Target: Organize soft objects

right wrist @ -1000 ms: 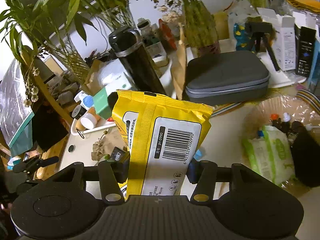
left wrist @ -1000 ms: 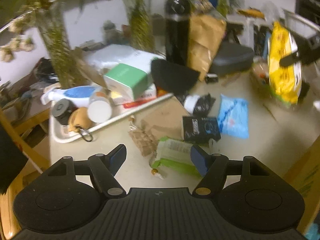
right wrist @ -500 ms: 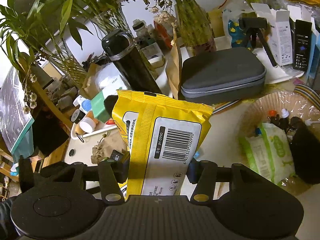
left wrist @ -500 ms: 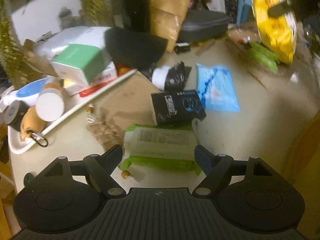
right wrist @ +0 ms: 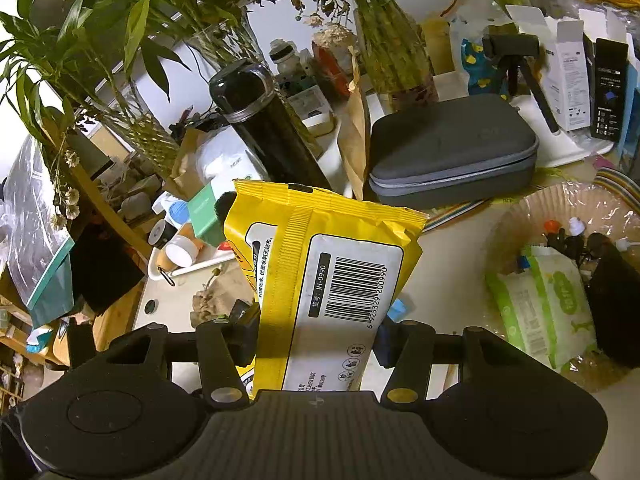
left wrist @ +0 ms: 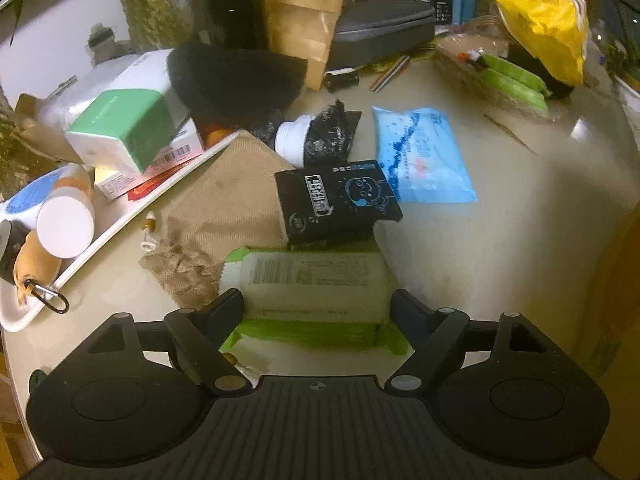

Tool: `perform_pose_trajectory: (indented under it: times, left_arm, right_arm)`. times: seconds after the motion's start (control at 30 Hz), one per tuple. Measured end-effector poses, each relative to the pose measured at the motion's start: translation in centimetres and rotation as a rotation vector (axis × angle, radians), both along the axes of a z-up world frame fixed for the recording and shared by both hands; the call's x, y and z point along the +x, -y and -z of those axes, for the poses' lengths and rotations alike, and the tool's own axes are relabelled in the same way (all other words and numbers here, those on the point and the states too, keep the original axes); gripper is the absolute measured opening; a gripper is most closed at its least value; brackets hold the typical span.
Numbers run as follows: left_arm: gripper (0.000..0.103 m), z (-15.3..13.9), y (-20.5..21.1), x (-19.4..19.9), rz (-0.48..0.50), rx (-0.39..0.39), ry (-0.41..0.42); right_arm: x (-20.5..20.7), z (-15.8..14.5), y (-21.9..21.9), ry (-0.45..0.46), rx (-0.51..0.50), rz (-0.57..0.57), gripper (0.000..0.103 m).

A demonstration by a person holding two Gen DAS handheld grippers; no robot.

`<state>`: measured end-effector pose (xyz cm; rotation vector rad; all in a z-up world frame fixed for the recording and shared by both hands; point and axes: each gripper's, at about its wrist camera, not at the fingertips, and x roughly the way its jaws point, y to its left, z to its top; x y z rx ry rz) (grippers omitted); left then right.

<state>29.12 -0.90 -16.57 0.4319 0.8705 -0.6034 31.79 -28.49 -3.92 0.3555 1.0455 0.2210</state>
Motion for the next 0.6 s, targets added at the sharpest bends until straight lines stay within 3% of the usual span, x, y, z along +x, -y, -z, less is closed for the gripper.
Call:
perform_pose_trajectory:
  times: [0.5, 0.53, 0.57, 0.6]
  left_arm:
    - [0.062, -3.2, -1.0, -0.3, -0.049, -0.04, 0.013]
    - [0.047, -3.6, -1.0, -0.4, -0.06, -0.042, 0.022]
    - [0.021, -4.0, -1.1, -0.4, -0.059, -0.057, 0.014]
    - [0.007, -4.4, -1.2, -0.2, -0.082, -0.063, -0.016]
  right_arm:
    - [-0.4, -1.1, 0.2, 0.024, 0.017, 0.007, 0.057]
    - [-0.4, -1.3, 0.2, 0.03, 0.017, 0.006, 0.057]
    - [-0.5, -1.5, 0.2, 0.037, 0.018, 0.004, 0.057]
    - [-0.6, -1.6, 0.2, 0.041, 0.02, 0.004, 0.057]
